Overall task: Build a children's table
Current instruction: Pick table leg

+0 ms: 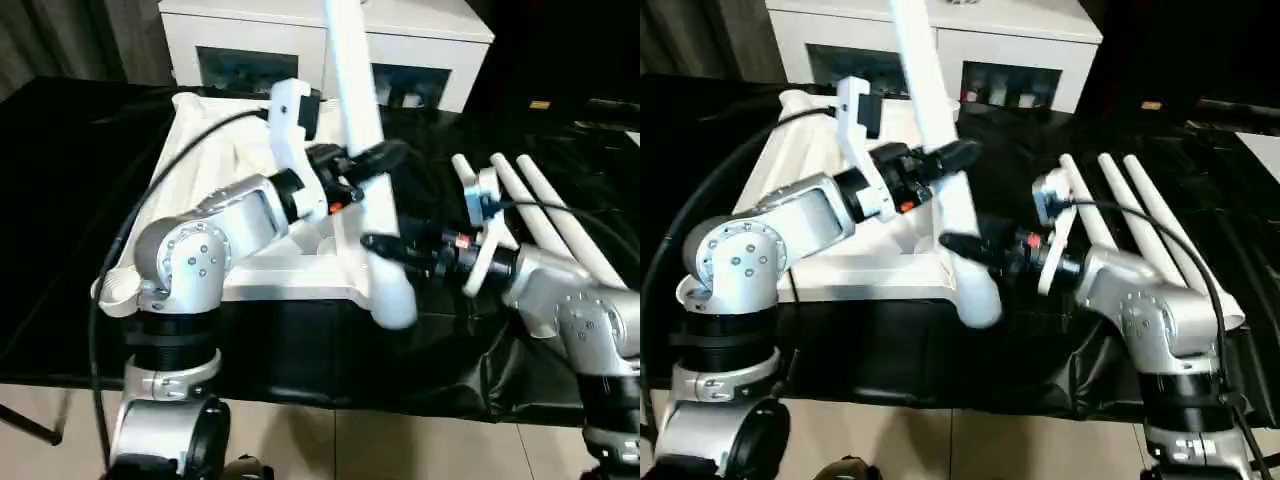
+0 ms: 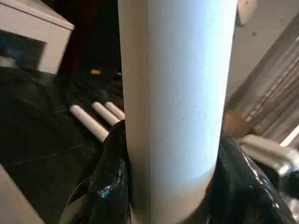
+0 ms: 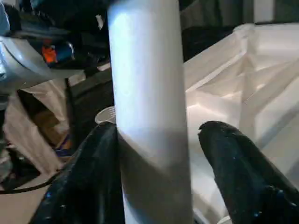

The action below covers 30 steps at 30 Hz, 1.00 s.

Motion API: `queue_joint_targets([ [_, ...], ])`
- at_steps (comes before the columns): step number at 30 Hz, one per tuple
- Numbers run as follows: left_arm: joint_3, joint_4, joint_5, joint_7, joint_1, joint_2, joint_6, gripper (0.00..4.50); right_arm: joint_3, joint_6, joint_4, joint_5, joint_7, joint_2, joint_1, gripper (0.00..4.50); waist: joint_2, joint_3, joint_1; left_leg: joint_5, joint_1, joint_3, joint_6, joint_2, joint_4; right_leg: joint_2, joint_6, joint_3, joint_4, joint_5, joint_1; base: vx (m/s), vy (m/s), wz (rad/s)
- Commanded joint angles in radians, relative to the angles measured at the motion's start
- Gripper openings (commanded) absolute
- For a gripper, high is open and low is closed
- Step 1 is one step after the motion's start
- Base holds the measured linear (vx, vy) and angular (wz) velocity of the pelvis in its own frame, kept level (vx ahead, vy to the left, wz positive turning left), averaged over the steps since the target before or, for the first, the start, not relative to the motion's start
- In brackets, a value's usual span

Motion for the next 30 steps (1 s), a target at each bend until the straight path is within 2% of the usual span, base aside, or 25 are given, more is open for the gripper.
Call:
queue_joint_targets([
  [1,-0.038,-0.02,0.023,-0.018,-0.031,0.017,-0.03,1.8,-0.016,-0.019,0.019,-0.024,-0.021,-0.02,-0.025,3.38,-0.006,-0.076,-0.001,-0.04,0.027,-0.032,0.019,0.08,-0.075,-0.081,-0.248,0.046,-0.068,0.034,0.045,0.0,0.0,0.0],
  [6,-0.054,-0.021,0.034,-0.037,-0.047,0.024,-0.037,1.8,0.017,0.005,0.016,-0.035,-0.001,-0.054,-0.033,3.38,-0.008,-0.076,0.0,-0.038,0.028,-0.03,0.019,0.08,-0.074,-0.08,-0.253,0.046,-0.068,0.034,0.045,0.0,0.0,0.0],
  [10,-0.112,-0.02,0.06,-0.085,-0.056,0.055,-0.05,1.8,0.075,0.01,0.031,-0.077,0.021,-0.076,-0.04,3.38,-0.012,-0.076,-0.001,-0.035,0.026,-0.03,0.02,0.08,-0.073,-0.082,-0.247,0.047,-0.067,0.027,0.046,0.0,0.0,0.0],
  [12,-0.152,-0.022,0.079,-0.11,-0.056,0.078,-0.06,1.8,0.092,0.016,0.037,-0.085,0.03,-0.081,-0.045,3.38,-0.014,-0.076,-0.002,-0.034,0.027,-0.029,0.025,0.08,-0.073,-0.081,-0.249,0.046,-0.067,0.026,0.045,0.0,0.0,0.0],
  [13,-0.167,-0.023,0.089,-0.118,-0.056,0.088,-0.067,1.8,0.097,0.02,0.04,-0.086,0.035,-0.083,-0.048,3.38,-0.012,-0.076,-0.001,-0.037,0.028,-0.029,0.027,0.08,-0.073,-0.082,-0.248,0.047,-0.067,0.018,0.045,0.0,0.0,0.0],
  [15,-0.184,-0.017,0.1,-0.136,-0.061,0.099,-0.079,1.8,0.108,0.029,0.044,-0.087,0.046,-0.09,-0.054,3.38,-0.015,-0.076,-0.001,-0.031,0.026,-0.029,0.028,0.08,-0.073,-0.081,-0.251,0.047,-0.065,0.027,0.046,0.0,0.0,0.0],
  [25,-0.21,-0.011,0.107,-0.182,-0.076,0.107,-0.104,1.8,0.155,0.039,0.047,-0.078,0.118,-0.124,-0.057,3.38,-0.016,-0.077,0.0,-0.033,0.026,-0.028,0.032,0.08,-0.07,-0.083,-0.266,0.046,-0.064,0.031,0.047,0.0,0.0,0.0],
  [30,-0.218,-0.013,0.112,-0.202,-0.075,0.112,-0.109,1.8,0.16,0.037,0.054,-0.083,0.125,-0.124,-0.055,3.38,-0.017,-0.076,0.0,-0.042,0.026,-0.027,0.034,0.08,-0.07,-0.084,-0.267,0.047,-0.065,0.014,0.046,0.0,0.0,0.0],
])
